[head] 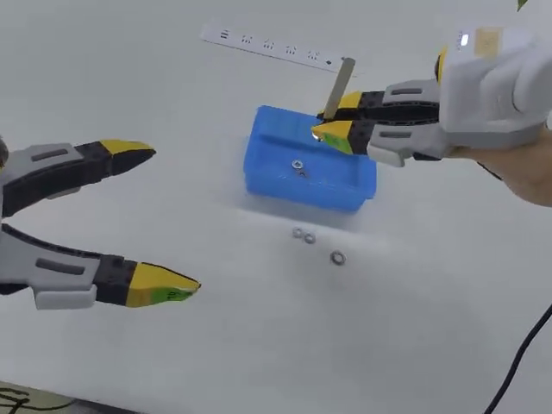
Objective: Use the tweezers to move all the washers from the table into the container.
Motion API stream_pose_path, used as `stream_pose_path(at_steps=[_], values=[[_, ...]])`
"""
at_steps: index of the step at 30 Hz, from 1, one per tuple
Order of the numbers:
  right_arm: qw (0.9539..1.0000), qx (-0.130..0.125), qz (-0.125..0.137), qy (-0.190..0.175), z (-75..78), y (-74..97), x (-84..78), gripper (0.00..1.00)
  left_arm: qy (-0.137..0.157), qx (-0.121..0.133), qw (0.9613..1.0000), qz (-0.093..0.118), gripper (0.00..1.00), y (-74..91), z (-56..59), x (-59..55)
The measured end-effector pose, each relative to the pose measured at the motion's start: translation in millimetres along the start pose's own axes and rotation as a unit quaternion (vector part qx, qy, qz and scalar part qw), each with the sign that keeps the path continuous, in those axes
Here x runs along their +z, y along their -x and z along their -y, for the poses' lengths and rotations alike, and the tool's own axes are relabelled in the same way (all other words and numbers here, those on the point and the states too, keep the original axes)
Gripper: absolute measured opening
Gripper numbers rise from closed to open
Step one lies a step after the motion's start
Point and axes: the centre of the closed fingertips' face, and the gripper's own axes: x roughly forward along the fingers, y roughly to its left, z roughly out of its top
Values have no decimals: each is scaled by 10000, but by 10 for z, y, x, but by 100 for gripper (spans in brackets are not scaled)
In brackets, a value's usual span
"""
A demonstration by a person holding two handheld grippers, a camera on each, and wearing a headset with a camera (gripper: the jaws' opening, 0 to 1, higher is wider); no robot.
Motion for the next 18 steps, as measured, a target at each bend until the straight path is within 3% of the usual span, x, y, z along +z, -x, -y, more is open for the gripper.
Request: stream_pose_path(at_steps=[5, 7, 11, 18], values=[[9998, -9, -86, -201, 139, -131, -218, 9, 52, -77, 9999, -123, 100, -1, 11, -59], [9995, 38, -27, -307, 147, -165, -252, 9, 72, -99, 9998, -174, 100, -14, 27, -95], [9991, 108, -216, -342, 184, -291, -470, 9, 50, -76, 9995, -319, 100, -38, 33, -171], [9982, 157, -286, -494, 202, -416, -683, 9, 131, -5, 9986, -510, 99, -52, 0, -270]])
